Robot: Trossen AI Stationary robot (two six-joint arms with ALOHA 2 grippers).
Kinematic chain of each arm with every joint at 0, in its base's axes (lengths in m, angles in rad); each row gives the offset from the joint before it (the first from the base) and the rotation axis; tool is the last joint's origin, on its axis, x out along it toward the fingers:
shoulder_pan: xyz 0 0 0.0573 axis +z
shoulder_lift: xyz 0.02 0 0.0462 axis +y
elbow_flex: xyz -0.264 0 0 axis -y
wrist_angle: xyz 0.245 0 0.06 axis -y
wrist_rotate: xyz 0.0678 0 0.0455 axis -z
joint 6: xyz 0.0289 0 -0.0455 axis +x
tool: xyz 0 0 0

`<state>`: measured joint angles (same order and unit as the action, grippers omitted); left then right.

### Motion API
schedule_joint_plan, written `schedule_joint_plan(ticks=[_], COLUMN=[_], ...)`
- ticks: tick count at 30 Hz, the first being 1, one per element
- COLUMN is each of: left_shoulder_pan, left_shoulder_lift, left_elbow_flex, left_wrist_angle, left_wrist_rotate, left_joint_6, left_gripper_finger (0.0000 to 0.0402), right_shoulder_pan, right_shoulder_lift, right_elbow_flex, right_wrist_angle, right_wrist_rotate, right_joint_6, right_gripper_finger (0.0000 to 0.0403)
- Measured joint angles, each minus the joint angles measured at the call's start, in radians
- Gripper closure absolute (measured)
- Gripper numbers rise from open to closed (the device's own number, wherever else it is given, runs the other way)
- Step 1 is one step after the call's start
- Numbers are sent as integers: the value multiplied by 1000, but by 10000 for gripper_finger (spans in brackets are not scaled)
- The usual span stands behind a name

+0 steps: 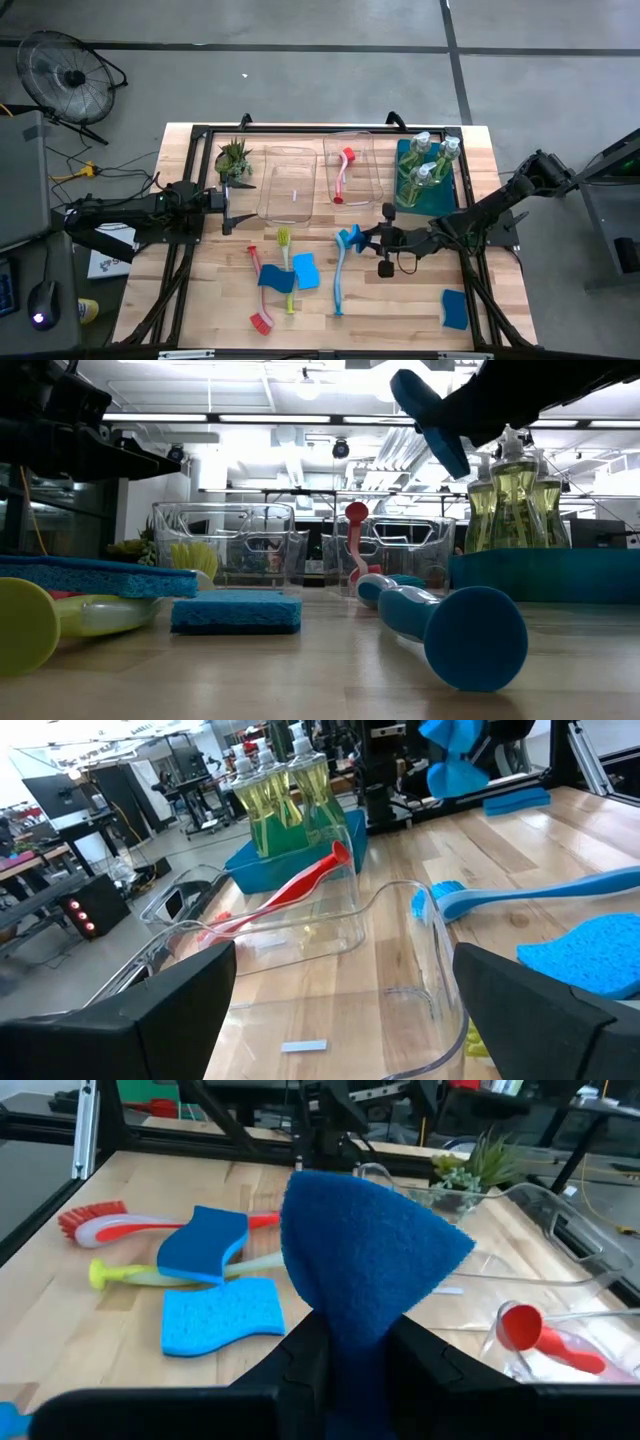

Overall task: Pick & Place Kitchen Sink Supplies
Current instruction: Put the top right blue dishwashing sponge into the left transparent bin

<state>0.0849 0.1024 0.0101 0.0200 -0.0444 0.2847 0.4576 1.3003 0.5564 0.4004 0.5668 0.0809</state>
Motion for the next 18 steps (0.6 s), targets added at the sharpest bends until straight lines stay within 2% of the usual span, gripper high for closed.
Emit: schedule_joint_plan(ticks=[18], left_shoulder_pan=[0], left_shoulder_lift=[0], left_elbow_flex=[0], left_wrist_angle=[32], left_wrist_rotate=[-23], left_joint_6=[-28], left_gripper_finger=[35], right_shoulder_pan=[0], right_shoulder_lift=[0], right_elbow_flex=[0], right_wrist_angle=[72], right_wrist_rotate=[15], right_joint_6=[-38], right_gripper_finger=[336])
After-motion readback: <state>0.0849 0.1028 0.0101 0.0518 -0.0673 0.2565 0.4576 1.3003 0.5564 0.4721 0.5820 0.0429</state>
